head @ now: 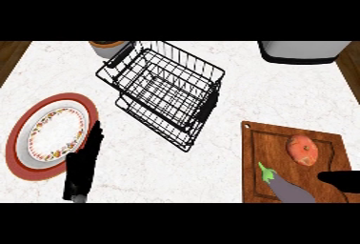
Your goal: Pick the squash from the cutting board and place it in the tiered basket
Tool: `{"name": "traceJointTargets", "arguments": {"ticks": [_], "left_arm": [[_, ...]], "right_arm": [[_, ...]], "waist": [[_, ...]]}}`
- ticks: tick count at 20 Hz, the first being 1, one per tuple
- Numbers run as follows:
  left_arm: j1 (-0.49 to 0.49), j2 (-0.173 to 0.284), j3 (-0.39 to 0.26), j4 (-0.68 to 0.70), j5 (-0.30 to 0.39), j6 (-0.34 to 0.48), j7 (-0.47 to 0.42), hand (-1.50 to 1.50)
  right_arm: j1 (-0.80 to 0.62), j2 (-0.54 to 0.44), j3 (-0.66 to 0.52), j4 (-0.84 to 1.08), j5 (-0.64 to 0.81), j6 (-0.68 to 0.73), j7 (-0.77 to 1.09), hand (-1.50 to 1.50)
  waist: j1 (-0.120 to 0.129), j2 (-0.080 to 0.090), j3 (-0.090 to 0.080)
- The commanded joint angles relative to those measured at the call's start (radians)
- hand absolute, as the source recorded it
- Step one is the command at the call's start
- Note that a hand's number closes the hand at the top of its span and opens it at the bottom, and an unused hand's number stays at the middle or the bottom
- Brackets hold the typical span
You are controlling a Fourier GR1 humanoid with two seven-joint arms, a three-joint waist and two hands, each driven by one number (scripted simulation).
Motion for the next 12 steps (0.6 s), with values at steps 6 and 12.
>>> {"name": "traceJointTargets", "arguments": {"ticks": [6,12], "left_arm": [[0.025,-0.023,0.01,0.013,-0.013,-0.011,0.006,0.0],[0.001,-0.05,0.045,0.063,-0.032,-0.026,-0.028,0.0]], "right_arm": [[-0.115,0.061,0.117,0.09,0.093,0.17,0.197,-1.5],[-0.248,0.186,0.107,0.237,0.117,0.188,0.16,-1.5]], "waist": [[-0.007,-0.001,-0.001],[-0.008,0.0,-0.001]]}}
